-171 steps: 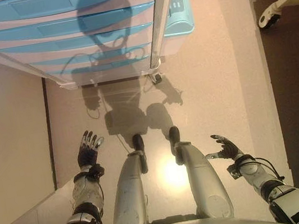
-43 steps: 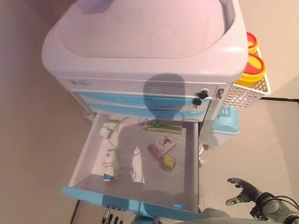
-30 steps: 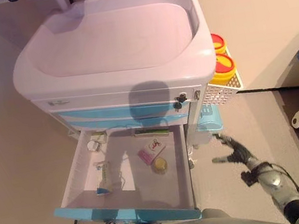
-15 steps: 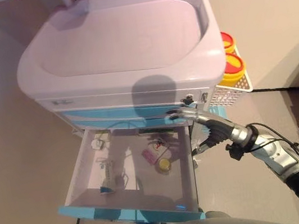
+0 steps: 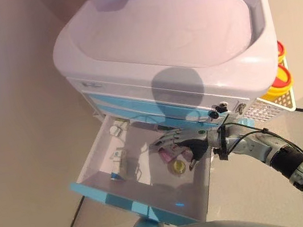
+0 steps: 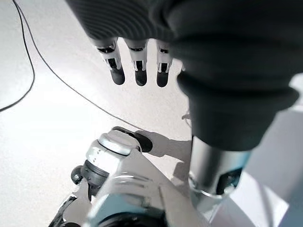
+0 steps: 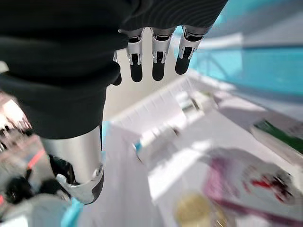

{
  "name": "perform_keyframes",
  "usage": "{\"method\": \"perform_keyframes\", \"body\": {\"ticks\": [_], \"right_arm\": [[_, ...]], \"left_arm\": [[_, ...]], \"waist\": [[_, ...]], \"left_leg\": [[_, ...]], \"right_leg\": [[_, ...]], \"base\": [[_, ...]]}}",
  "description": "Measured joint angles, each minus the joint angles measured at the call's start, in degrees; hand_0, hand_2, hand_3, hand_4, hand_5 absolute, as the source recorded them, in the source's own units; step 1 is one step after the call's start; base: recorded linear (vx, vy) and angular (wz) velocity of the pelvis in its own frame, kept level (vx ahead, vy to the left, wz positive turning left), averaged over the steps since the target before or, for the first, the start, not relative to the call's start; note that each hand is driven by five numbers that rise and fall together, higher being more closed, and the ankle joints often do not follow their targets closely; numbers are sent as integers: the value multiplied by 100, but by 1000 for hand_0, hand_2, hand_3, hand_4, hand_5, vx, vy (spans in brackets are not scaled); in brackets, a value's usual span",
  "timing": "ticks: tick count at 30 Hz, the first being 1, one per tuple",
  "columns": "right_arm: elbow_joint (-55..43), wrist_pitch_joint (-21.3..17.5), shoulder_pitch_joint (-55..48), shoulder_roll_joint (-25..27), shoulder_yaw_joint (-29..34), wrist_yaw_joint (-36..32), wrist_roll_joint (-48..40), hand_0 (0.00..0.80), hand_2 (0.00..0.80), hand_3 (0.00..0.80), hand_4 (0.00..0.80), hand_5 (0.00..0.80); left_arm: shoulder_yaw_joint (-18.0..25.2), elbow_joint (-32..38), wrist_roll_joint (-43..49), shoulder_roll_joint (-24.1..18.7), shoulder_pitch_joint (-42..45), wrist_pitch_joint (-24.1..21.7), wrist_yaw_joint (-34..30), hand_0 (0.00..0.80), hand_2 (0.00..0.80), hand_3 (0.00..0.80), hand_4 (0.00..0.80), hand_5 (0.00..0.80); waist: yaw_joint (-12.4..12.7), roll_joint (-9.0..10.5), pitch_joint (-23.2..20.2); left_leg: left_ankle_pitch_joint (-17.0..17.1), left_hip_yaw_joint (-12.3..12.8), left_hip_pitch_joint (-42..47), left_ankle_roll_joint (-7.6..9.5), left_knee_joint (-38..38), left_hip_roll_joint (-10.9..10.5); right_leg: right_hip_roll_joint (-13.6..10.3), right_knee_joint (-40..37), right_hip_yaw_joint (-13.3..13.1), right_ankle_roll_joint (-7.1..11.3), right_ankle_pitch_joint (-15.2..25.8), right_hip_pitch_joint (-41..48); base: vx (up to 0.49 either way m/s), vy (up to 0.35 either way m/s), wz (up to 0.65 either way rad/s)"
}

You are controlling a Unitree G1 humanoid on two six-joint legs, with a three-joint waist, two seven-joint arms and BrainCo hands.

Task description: Open the drawer and pick up the medicine

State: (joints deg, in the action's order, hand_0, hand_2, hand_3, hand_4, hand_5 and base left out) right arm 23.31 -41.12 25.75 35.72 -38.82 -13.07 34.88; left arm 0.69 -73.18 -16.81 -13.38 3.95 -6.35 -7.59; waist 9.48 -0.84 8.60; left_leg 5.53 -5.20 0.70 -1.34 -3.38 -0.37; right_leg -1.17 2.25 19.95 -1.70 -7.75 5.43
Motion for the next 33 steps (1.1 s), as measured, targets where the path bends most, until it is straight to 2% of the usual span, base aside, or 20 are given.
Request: {"method": "perform_keyframes", "body": {"ticks": [5, 10, 16, 22, 33], "right_arm": [[979, 520, -17, -534, -205, 705, 1200, 0, 0, 0, 0, 0], [1531, 913, -116, -609, -171, 1425, 1931, 0, 0, 0, 0, 0], [2075, 1003, -275, -819, -81, 1985, 2490, 0, 0, 0, 0, 0], [2503, 1112, -282, -1025, -83, 2371, 2655, 0, 0, 0, 0, 0], [2606, 1064, -318, -1024, -83, 2568, 2743, 0, 0, 0, 0, 0]], "left_arm": [[-106, 54, 0, 124, -382, 114, 381, 0, 0, 0, 0, 0], [-165, 114, 0, 154, -338, 114, 474, 0, 0, 0, 0, 0], [-407, 210, -1, 166, -286, 112, 509, 0, 0, 0, 0, 0], [-546, 217, -4, 187, -407, 111, 622, 0, 0, 0, 0, 0], [-549, 218, -3, 234, -406, 119, 615, 0, 0, 0, 0, 0]], "waist": [[31, 189, -31], [35, 188, -31], [43, 126, -39], [54, 36, -12], [54, -62, 45]], "left_leg": [[-1, -59, 58, -2, -7, -19], [3, -77, 46, 5, -7, -46], [4, -144, -31, 6, 11, -63], [5, -193, -38, 5, 11, -71], [11, -237, -29, -2, 14, -76]], "right_leg": [[-2, -67, 89, 0, 4, 94], [-18, -68, 97, 4, 4, 94], [-16, -84, 133, 8, 12, 87], [-12, -125, 186, 9, 14, 123], [-12, -139, 258, 10, 13, 167]], "base": [[28, -30, 9], [-2, -1, 1], [2, -14, 7], [9, -8, 5], [6, 4, 2]]}}
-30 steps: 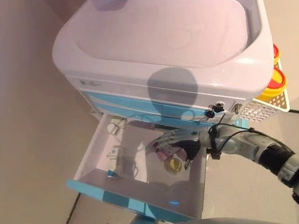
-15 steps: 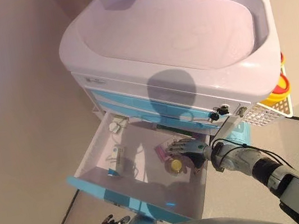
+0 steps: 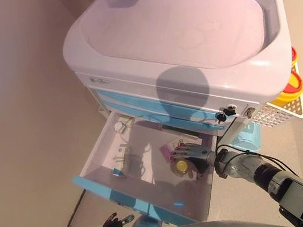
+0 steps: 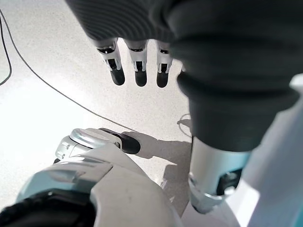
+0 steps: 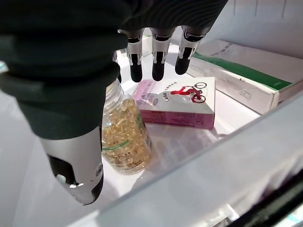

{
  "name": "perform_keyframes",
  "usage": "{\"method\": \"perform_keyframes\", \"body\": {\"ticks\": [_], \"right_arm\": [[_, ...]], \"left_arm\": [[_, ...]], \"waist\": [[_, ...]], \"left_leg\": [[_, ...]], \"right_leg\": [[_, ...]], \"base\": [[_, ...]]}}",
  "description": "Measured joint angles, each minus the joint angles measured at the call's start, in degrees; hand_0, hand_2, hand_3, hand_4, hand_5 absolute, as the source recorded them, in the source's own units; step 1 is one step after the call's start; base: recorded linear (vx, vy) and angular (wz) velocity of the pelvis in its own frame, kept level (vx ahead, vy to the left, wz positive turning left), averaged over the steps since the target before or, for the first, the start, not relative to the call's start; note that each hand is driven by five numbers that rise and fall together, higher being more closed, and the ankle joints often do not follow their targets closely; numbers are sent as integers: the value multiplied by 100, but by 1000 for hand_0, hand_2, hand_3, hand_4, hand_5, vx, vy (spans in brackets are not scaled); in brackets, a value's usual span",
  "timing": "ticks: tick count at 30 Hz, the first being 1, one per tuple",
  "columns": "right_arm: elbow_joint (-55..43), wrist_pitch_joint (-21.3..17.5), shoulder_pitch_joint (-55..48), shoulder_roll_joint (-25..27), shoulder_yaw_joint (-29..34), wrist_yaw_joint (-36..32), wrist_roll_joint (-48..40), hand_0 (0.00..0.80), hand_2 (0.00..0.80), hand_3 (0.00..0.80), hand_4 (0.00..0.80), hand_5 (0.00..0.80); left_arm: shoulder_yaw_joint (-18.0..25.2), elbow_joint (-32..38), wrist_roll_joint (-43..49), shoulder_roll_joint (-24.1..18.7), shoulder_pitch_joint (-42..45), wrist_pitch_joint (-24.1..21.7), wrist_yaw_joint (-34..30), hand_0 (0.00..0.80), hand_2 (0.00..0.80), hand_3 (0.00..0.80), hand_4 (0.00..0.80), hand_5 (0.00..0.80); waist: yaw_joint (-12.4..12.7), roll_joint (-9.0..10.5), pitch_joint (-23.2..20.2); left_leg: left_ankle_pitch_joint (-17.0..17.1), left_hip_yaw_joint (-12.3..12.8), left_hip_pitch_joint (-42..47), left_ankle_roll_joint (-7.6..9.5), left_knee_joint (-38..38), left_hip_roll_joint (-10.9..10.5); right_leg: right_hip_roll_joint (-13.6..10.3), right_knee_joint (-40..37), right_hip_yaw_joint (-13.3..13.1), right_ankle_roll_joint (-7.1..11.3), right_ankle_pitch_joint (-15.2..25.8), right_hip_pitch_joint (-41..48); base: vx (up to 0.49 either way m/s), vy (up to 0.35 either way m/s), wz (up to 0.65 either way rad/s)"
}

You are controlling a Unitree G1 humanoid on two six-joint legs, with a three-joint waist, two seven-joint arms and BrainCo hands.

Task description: Open the drawer and pick up the medicine

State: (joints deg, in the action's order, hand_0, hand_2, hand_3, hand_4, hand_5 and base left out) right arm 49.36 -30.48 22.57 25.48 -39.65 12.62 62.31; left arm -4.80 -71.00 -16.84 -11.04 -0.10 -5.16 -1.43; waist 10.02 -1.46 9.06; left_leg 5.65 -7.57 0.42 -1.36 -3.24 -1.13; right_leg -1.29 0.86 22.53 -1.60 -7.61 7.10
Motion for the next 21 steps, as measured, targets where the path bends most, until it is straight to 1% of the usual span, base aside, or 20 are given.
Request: {"method": "perform_keyframes", "body": {"ticks": [8, 13, 21], "right_arm": [[0, -72, -39, -1, 0, 128, 12, 0, 0, 0, 0, 0], [-1, -96, -165, -1, 1, 325, 12, 0, 0, 0, 0, 0], [0, -89, -195, -76, 1, 461, 12, 0, 0, 0, 0, 0]], "left_arm": [[-55, 4, -3, 18, 1, -1, -7, 0, 0, 0, 0, 0], [-55, 5, -2, 22, 8, -2, -11, 0, 0, 0, 0, 0], [-56, 5, 0, 22, 69, -2, -10, 0, 0, 0, 0, 0]], "waist": [[16, -19, 11], [111, -24, 14], [120, -26, 15]], "left_leg": [[0, -14, 2, 0, 0, -3], [0, -29, 1, 0, 0, -9], [1, -56, 1, -2, 0, -12]], "right_leg": [[1, -13, 15, 0, 0, 14], [2, -27, 29, 0, 0, 22], [4, -38, 53, 0, 0, 42]], "base": [[0, 0, 0], [0, 0, 0], [3, 1, 0]]}}
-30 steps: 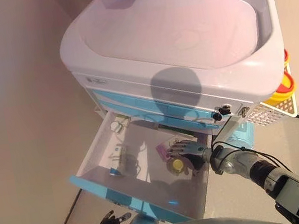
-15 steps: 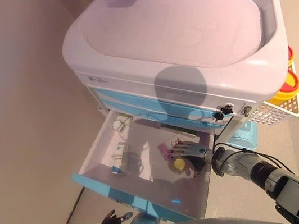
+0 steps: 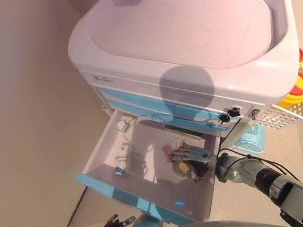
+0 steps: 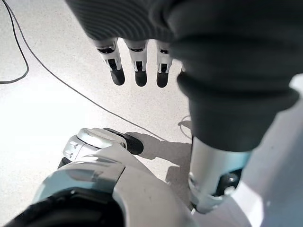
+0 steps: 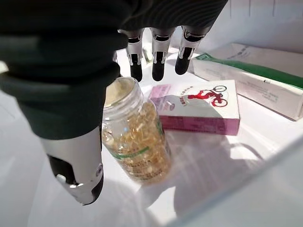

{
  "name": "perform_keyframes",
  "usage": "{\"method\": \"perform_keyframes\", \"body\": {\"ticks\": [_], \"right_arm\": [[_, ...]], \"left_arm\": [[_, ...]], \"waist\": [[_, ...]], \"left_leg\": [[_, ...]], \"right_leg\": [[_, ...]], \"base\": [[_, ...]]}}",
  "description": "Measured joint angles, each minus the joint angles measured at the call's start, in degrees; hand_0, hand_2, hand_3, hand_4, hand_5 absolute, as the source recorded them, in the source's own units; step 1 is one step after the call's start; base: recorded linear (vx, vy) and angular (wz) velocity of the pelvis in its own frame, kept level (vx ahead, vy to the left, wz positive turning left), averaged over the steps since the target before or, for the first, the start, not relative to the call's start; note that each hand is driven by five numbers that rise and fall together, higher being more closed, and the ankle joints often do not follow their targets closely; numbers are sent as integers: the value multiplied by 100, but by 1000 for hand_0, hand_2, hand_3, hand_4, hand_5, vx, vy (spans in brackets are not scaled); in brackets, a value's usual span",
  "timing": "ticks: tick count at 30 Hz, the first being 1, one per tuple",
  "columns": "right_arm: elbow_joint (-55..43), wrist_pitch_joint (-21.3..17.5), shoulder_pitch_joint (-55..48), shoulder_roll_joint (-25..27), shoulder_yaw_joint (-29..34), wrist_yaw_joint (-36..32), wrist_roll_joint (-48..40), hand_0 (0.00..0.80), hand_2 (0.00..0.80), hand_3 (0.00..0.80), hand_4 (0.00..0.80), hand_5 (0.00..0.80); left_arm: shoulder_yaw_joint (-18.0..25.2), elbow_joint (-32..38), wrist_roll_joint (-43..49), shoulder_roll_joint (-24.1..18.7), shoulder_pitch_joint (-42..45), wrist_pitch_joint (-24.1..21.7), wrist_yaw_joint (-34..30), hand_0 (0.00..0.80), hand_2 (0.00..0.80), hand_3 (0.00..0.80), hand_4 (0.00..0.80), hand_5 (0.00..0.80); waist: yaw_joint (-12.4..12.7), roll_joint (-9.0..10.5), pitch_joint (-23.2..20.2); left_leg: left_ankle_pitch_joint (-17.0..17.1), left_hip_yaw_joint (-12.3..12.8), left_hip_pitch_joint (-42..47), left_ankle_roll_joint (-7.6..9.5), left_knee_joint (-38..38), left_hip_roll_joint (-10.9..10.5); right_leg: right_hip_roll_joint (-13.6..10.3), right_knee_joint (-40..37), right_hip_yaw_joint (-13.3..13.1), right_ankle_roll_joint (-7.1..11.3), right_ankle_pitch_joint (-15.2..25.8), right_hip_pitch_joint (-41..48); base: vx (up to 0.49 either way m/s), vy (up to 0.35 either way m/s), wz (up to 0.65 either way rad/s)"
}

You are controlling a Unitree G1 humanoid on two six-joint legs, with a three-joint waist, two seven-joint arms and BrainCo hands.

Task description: Open the drawer and pick up the medicine

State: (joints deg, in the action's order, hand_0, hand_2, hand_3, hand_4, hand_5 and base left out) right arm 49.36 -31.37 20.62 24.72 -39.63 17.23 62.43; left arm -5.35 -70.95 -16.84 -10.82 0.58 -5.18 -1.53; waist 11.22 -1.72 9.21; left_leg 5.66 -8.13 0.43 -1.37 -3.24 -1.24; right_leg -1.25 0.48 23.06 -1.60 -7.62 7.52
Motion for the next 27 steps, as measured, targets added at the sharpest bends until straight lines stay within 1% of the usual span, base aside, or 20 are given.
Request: {"method": "perform_keyframes", "body": {"ticks": [6, 12, 22, 27], "right_arm": [[123, 51, -18, -142, -1, 34, 0, 0, 0, 0, 0, 0], [228, 366, -25, -141, 17, 200, -1, 0, 0, 0, 0, 0], [238, 737, -32, -144, 61, 457, 1, 0, 0, 0, 0, 0], [247, 764, -32, -147, 70, 487, 1, 0, 0, 0, 0, 0]], "left_arm": [[-4, -1, 0, 0, 9, -3, -2, 0, 0, 0, 0, 0], [-67, -1, 0, 16, 20, -4, 4, 0, 0, 0, 0, 0], [-117, -1, 0, 21, 22, -5, 5, 0, 0, 0, 0, 0], [-119, 0, 0, 21, 29, -11, 2, 0, 0, 0, 0, 0]], "waist": [[7, -1, 1], [31, -23, 13], [32, -33, 19], [36, -35, 17]], "left_leg": [[5, -77, 0, -5, 2, -17], [8, -102, 0, -7, 2, -24], [8, -106, 17, -6, 2, -25], [9, -110, 26, -6, 3, -24]], "right_leg": [[-1, -37, 87, 0, 0, 50], [-1, -46, 107, 1, 0, 65], [0, -47, 111, 1, 0, 83], [0, -45, 111, 1, 0, 92]], "base": [[16, 6, 6], [4, 2, 3], [0, 0, 0], [0, 0, 0]]}}
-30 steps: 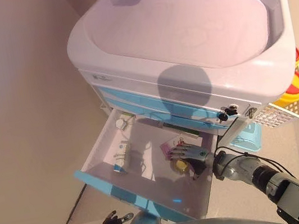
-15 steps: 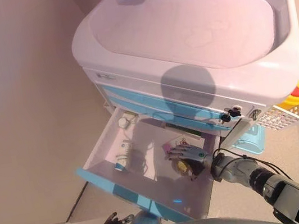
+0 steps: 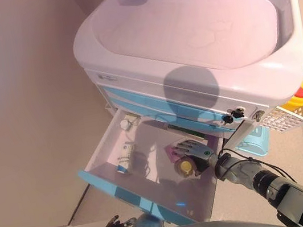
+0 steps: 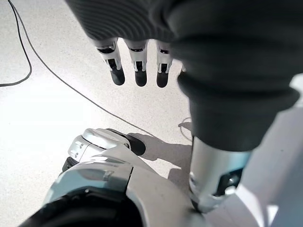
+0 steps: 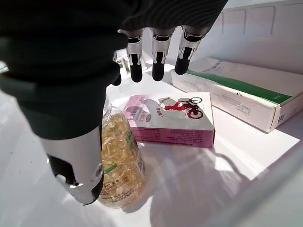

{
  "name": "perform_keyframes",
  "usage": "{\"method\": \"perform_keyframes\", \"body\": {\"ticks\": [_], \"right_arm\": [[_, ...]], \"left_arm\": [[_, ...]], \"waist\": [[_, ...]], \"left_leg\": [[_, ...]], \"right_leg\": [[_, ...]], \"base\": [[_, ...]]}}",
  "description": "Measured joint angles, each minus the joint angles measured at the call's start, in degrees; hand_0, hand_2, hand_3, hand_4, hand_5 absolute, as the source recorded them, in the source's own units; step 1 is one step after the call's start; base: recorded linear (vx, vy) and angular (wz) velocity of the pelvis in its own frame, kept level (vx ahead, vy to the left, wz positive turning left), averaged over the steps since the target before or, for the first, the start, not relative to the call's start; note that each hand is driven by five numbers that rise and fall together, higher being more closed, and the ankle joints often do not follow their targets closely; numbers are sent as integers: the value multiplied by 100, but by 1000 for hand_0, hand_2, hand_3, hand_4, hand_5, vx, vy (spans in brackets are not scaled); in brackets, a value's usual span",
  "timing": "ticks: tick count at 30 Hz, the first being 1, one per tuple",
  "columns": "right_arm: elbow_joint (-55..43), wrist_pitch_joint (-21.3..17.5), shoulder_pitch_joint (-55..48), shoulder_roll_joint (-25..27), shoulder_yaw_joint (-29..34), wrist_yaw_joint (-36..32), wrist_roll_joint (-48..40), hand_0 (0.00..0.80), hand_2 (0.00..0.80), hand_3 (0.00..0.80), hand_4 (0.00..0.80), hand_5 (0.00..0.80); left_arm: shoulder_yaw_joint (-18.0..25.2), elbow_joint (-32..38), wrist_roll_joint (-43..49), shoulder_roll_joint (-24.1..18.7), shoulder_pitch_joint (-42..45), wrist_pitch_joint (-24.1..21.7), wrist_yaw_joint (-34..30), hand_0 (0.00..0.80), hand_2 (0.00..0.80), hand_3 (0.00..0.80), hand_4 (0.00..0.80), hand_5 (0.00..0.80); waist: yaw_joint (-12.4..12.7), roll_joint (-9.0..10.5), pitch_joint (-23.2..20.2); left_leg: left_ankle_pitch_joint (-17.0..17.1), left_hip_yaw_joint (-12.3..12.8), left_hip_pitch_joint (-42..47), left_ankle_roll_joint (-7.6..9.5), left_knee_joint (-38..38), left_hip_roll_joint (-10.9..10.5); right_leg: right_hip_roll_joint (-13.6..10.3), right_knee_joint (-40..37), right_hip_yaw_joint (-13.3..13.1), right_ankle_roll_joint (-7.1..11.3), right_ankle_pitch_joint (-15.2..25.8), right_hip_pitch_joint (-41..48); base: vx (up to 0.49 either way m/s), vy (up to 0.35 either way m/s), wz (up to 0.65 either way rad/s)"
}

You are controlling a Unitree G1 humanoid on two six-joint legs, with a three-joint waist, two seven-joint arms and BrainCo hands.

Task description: Open the drawer and pick up the medicine

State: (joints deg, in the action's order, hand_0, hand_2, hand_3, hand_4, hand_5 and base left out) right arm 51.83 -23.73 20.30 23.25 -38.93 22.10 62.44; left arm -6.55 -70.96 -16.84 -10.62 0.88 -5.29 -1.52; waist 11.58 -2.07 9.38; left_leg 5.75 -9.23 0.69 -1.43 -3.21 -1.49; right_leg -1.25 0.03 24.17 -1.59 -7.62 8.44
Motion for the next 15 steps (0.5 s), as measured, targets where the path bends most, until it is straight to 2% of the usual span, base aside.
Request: {"method": "perform_keyframes", "body": {"ticks": [11, 15], "right_arm": [[188, -34, -2, -25, -8, -221, 62, 0, 0, 0, 0, 0], [245, -59, -2, -43, -6, -371, 64, 0, 0, 0, 0, 0]], "left_arm": [[-2, 1, 4, 0, 33, -98, -20, 0, 0, 0, 0, 0], [11, -2, 31, -18, 84, -119, -175, 0, 0, 0, 0, 0]], "waist": [[81, -13, -8], [87, -76, -47]], "left_leg": [[11, -53, -1, -2, 1, -10], [21, -54, -1, 9, 1, -21]], "right_leg": [[0, -1, 6, 0, 0, 13], [-11, 6, 3, 0, 0, 12]], "base": [[2, 7, 1], [4, 41, 3]]}}
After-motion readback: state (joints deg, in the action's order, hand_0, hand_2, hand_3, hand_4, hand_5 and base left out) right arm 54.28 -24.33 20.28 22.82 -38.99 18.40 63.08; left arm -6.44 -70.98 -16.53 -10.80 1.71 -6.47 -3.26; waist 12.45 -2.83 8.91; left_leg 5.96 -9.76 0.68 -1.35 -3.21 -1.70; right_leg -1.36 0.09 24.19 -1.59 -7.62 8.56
